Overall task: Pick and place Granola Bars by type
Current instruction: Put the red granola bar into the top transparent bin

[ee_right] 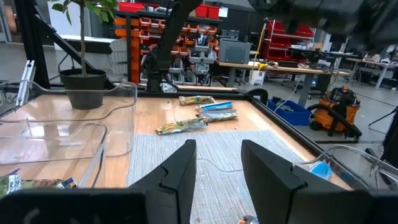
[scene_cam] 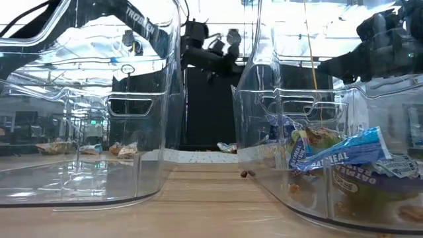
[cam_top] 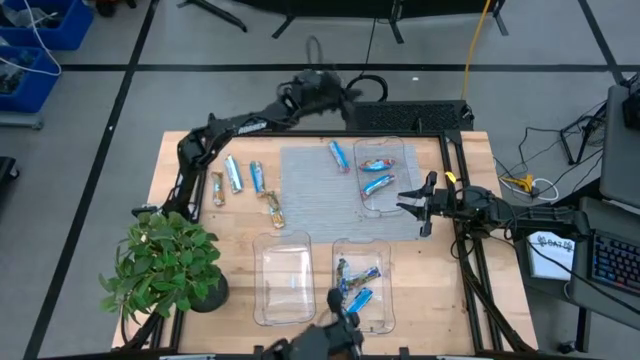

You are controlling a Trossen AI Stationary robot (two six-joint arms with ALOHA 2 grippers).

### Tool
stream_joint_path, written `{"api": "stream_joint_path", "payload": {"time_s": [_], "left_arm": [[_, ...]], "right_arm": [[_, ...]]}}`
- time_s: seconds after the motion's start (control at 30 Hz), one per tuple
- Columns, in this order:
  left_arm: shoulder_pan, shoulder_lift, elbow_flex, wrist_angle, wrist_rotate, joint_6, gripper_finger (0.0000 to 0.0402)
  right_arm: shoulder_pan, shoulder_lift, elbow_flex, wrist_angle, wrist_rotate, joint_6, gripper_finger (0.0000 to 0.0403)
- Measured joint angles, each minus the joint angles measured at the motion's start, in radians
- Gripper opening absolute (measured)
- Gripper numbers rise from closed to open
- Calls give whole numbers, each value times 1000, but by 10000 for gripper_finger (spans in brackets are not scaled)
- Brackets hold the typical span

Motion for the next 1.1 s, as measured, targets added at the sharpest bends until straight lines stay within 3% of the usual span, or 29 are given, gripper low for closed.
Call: {"api": "stream_joint_path", "payload": {"time_s": [0.13,0.3,0.43,0.57,0.7,0.8,0.93,1.1], "left_arm": [[26,7,-49,149,36,-60,0],[40,1,-251,273,90,-89,0],[70,-83,-402,319,86,-72,0],[101,-193,-456,50,89,-51,0],[100,-242,-365,-374,55,44,0],[80,-229,-273,-601,-3,94,0],[63,-181,-164,-768,46,107,0],[39,-87,-80,-824,71,75,0]], "right_arm": [[0,0,0,0,0,0,121],[0,0,0,0,0,0,119],[0,0,0,0,0,0,121],[0,0,0,0,0,0,119],[0,0,0,0,0,0,119],[0,0,0,0,0,0,121],[0,0,0,0,0,0,119],[0,0,0,0,0,0,121]]}}
